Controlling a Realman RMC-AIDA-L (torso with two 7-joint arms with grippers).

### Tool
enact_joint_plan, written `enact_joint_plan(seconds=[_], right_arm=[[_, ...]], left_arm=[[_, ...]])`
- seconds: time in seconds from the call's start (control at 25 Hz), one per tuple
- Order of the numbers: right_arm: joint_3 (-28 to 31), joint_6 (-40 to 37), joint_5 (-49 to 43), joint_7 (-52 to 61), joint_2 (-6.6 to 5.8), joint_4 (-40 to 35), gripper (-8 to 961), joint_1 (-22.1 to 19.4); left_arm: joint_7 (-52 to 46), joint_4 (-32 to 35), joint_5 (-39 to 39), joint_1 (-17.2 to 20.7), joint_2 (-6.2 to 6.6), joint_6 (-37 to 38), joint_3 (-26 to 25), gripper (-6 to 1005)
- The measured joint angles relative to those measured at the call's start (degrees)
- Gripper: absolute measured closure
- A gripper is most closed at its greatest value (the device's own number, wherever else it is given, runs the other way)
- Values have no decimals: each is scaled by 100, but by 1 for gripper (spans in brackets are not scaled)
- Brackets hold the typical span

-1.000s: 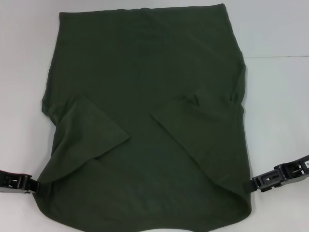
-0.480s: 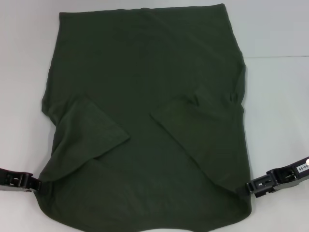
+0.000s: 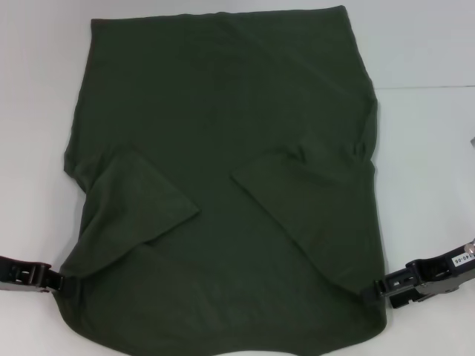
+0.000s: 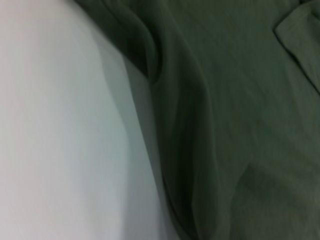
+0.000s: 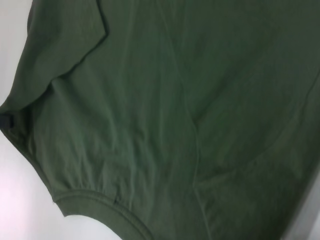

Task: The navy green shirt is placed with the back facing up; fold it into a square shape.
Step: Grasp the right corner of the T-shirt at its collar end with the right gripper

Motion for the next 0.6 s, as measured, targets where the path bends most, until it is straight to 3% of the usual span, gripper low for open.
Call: enact_joint_plan(seconds=[0.6], right_arm=[[-15,113,5,136,15,216,72,98]], left_arm=[[17,0,0,-53,-5,0,0,969]])
